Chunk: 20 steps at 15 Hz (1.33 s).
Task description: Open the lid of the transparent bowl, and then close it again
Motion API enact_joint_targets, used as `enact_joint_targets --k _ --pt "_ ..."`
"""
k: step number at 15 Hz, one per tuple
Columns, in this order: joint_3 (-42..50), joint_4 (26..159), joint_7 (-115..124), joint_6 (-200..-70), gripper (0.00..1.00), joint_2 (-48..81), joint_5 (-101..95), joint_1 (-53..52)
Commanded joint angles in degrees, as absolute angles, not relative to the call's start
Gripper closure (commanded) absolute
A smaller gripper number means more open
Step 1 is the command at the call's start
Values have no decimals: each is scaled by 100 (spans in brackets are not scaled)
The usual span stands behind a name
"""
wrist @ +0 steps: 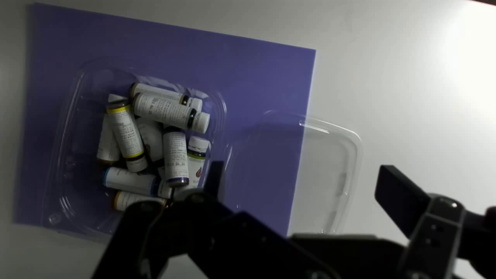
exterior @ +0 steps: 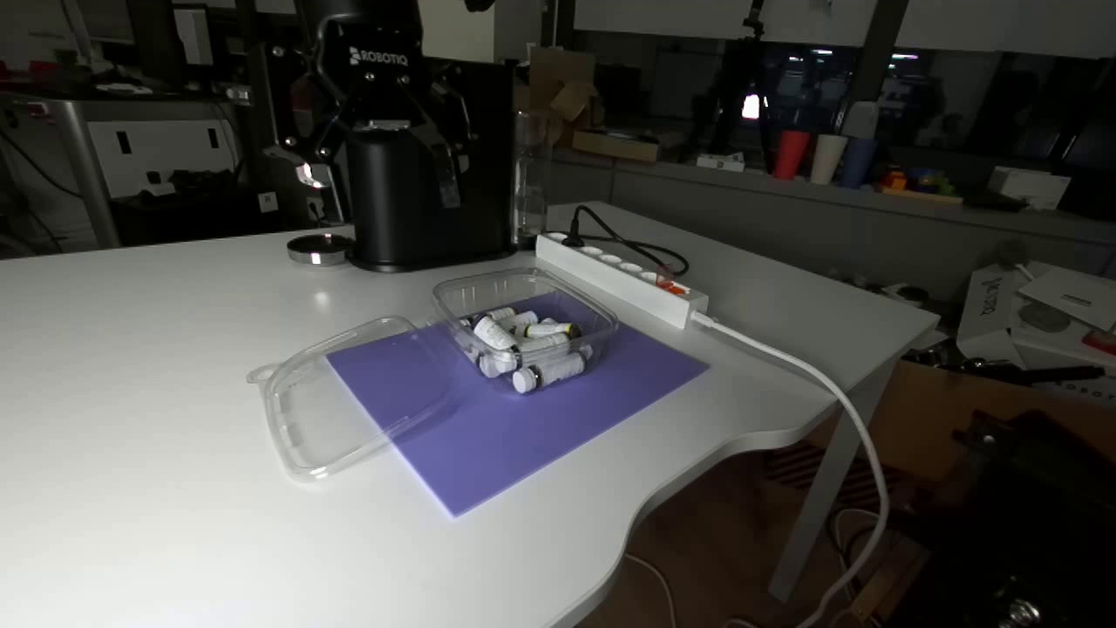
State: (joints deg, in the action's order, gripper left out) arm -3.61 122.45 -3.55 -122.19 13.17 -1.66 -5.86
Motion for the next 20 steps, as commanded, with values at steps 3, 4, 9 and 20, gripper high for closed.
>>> enact_joint_targets --k 3,4,9,20 --pt "-243 13440 -223 -13225 0 657 -860 -488" --pt "-220 13633 -227 -13527 0 651 -1105 -490" --pt "14 14207 0 -15029 0 968 -2922 -537" --pt "4 14204 -231 -15311 0 1156 -2894 -525"
